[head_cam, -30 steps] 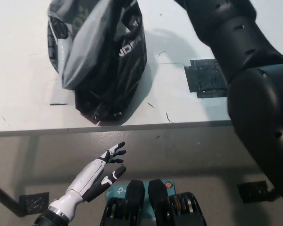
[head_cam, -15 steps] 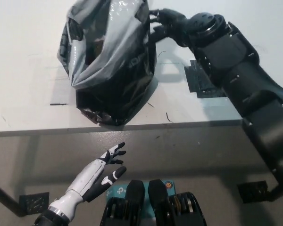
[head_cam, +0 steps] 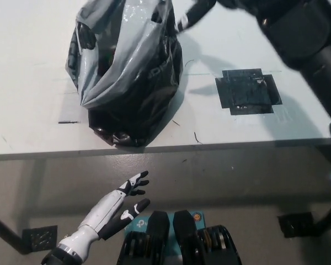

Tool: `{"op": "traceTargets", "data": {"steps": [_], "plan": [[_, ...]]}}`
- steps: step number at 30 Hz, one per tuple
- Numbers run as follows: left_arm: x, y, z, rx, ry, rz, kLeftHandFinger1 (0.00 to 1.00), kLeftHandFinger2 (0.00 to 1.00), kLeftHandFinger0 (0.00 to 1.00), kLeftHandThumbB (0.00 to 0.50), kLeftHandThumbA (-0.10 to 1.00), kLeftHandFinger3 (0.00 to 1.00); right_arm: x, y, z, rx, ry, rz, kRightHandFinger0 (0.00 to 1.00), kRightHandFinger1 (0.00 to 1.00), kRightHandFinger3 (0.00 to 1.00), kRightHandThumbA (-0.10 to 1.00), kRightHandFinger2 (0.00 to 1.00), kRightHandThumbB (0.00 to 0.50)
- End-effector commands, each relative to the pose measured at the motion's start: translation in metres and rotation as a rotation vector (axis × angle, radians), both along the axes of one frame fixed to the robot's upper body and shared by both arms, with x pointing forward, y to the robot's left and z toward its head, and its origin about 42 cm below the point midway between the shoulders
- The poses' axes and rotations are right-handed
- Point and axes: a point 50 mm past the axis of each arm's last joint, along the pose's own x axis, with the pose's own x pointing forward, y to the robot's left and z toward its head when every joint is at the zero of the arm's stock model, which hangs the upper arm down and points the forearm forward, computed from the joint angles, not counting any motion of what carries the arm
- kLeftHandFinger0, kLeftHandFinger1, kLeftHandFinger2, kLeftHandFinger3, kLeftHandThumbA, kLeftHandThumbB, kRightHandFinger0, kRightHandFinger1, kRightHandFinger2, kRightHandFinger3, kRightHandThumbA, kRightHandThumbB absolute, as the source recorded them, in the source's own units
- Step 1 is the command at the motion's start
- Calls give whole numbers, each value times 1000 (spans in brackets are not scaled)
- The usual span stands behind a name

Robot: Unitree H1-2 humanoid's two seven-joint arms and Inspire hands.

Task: The robot uses its right hand to pick up a bag of coffee beans and puts it in the black plastic bag, then the robot grabs the top of the bag and lifts it.

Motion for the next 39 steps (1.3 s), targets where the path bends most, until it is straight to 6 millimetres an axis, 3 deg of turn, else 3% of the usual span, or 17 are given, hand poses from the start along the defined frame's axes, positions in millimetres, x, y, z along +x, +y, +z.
{"op": "traceTargets", "data": {"steps": [1, 2, 5, 7, 8, 10, 12, 14, 15, 20, 22, 27, 31, 34, 36, 39], "plan": [[3, 0, 9, 25, -34, -17, 823, 907, 876, 198, 1000, 1000, -31, -4, 102, 5, -132, 40, 1000, 1000, 1000, 901, 1000, 500], [3, 0, 9, 22, -36, -16, 813, 900, 876, 201, 1000, 1000, -41, -13, 120, -21, -165, 62, 1000, 1000, 1000, 864, 1000, 490], [6, 1, 12, 24, -39, -18, 814, 911, 875, 193, 1000, 1000, -57, -32, 140, -31, -217, 102, 1000, 1000, 1000, 846, 1000, 492], [7, 1, 12, 25, -43, -19, 808, 913, 864, 199, 1000, 1000, -75, -50, 146, -29, -274, 143, 1000, 1000, 1000, 920, 1000, 427], [10, 2, 14, 21, -49, -13, 810, 913, 863, 201, 1000, 1000, -91, -62, 148, -8, -327, 170, 1000, 1000, 1000, 969, 1000, 385], [12, 5, 16, 10, -49, -1, 893, 976, 923, 172, 983, 1000, -117, -87, 139, 46, -463, 153, 1000, 1000, 1000, 1000, 1000, 388], [15, 7, 18, -2, -52, 8, 929, 1000, 939, 157, 957, 1000, -133, -97, 132, 65, -548, 131, 1000, 1000, 1000, 1000, 1000, 375], [20, 9, 22, -22, -77, 16, 994, 1000, 974, 136, 922, 1000, -159, -109, 120, 70, -663, 105, 1000, 1000, 1000, 1000, 1000, 343], [24, 11, 26, -29, -87, 23, 1000, 1000, 1000, 137, 939, 1000, -178, -117, 103, 120, -721, 109, 1000, 1000, 1000, 1000, 1000, 299], [38, 17, 40, -63, -101, 54, 1000, 1000, 1000, 134, 984, 1000, -253, -140, 32, 345, -843, 122, 1000, 1000, 1000, 1000, 1000, 332], [45, 20, 46, -79, -108, 61, 1000, 1000, 1000, 134, 991, 1000, -279, -143, 10, 424, -862, 134, 1000, 1000, 1000, 1000, 1000, 294], [52, 23, 52, -84, -122, 84, 1000, 1000, 1000, 163, 1000, 1000, -326, -140, -30, 562, -885, 158, 1000, 1000, 1000, 1000, 1000, 275], [55, 23, 54, -92, -127, 104, 1000, 1000, 1000, 181, 1000, 1000, -340, -132, -51, 651, -882, 208, 1000, 1000, 1000, 1000, 1000, 321], [59, 25, 59, -117, -139, 124, 1000, 1000, 1000, 193, 1000, 1000, -347, -124, -74, 704, -840, 231, 1000, 1000, 1000, 1000, 1000, 306], [62, 26, 61, -122, -152, 120, 1000, 1000, 1000, 184, 1000, 1000, -350, -121, -87, 724, -803, 204, 1000, 1000, 1000, 1000, 1000, 321], [65, 27, 63, -129, -161, 118, 1000, 1000, 1000, 187, 1000, 1000, -340, -121, -113, 761, -742, 158, 1000, 1000, 1000, 1000, 1000, 296]]}}
